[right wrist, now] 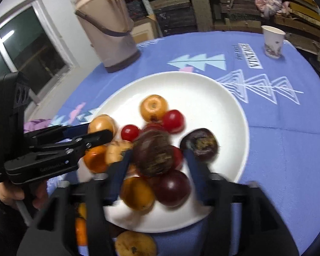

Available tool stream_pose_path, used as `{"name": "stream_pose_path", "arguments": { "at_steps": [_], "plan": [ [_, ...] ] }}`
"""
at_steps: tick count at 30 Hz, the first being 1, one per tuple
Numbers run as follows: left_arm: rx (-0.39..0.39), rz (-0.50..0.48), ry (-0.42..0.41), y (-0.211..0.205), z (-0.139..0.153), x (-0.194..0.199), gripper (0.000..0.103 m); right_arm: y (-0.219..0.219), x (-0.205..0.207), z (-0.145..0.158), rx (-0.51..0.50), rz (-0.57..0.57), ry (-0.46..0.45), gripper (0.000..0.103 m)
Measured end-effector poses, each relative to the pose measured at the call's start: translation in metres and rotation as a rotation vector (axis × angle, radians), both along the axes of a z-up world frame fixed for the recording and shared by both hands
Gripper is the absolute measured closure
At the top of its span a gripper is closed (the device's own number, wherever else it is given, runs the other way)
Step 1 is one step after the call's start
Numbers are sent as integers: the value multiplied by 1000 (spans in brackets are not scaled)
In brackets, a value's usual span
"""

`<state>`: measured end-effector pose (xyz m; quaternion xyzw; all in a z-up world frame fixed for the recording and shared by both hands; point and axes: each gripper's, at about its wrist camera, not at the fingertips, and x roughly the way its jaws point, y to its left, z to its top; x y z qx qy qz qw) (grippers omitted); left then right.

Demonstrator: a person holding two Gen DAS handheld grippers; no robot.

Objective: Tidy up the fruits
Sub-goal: 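Withdraw both open tools from the plate toward the fruit pile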

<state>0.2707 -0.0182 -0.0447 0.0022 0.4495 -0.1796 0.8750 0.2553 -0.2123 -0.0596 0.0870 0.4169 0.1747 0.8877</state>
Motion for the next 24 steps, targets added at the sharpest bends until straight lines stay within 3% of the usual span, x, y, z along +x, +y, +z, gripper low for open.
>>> {"name": "stream_pose_path", "arguments": {
  "at_steps": [1,2,11,14,24],
  "plan": [
    [11,22,-1,2,1,0,7,-2,-4,2,9,2,-12,31],
    [20,44,-12,4,3,-2,5,-4,-8,5,21,4,-20,30],
    [-7,35,-42,18,22,-38,5,-26,-59,12,58,-16,-47,23],
    [5,28,-46,22,24,-54,5,-28,-80,9,36,-25,-55,15],
    [-18,63,-36,44,17,-102,5,1,-131,-6,-85,58,-89,15]
  ]
}}
